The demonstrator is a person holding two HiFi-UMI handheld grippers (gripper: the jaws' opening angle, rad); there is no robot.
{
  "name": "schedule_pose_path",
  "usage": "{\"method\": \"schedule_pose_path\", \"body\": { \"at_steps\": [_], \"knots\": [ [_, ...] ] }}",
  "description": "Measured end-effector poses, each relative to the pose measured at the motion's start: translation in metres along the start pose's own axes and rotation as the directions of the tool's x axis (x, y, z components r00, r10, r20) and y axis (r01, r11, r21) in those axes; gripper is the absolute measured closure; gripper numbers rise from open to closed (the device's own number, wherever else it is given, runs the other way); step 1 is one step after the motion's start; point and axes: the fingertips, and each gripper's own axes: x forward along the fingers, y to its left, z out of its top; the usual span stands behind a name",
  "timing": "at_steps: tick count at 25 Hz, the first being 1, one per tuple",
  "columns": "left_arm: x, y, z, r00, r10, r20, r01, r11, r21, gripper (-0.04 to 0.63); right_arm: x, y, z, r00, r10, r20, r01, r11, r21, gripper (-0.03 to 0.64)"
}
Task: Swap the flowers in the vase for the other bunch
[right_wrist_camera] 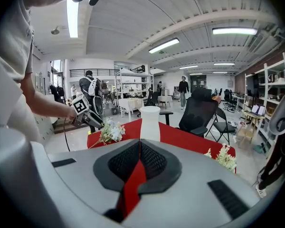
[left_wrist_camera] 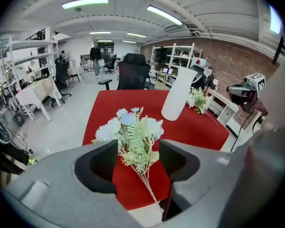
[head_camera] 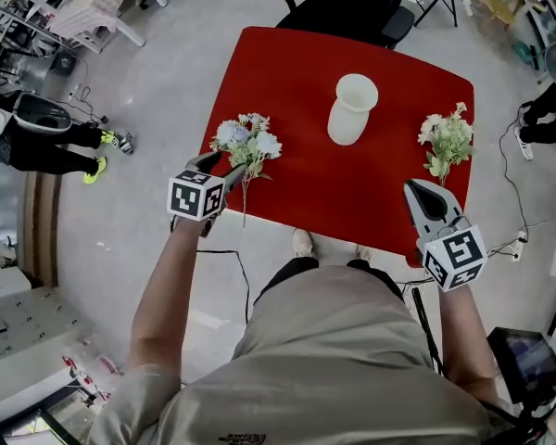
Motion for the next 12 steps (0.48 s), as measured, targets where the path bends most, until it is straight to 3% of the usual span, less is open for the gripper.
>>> {"method": "schedule_pose_path", "body": {
  "at_steps": [4, 8, 12],
  "knots": [
    [-0.032, -0.023, 0.015, 0.996, -0.005, 0.086, 0.007, 1.000, -0.024, 0.337, -0.004, -0.005, 0.000, 1.000, 0.008, 0.005, -0.008, 1.000, -0.010, 0.603],
    [-0.057, -0.072, 0.029, 0.978, -0.089, 0.187, 0.102, 0.993, -0.060, 0.337, -0.011, -0.013, 0.000, 1.000, 0.003, 0.011, -0.003, 1.000, -0.011, 0.603],
    [-0.064, -0.138, 0.036, 0.959, -0.184, 0.213, 0.194, 0.981, -0.026, 0.337, -0.019, -0.025, -0.001, 1.000, -0.003, 0.018, 0.003, 1.000, -0.005, 0.601]
  ]
}}
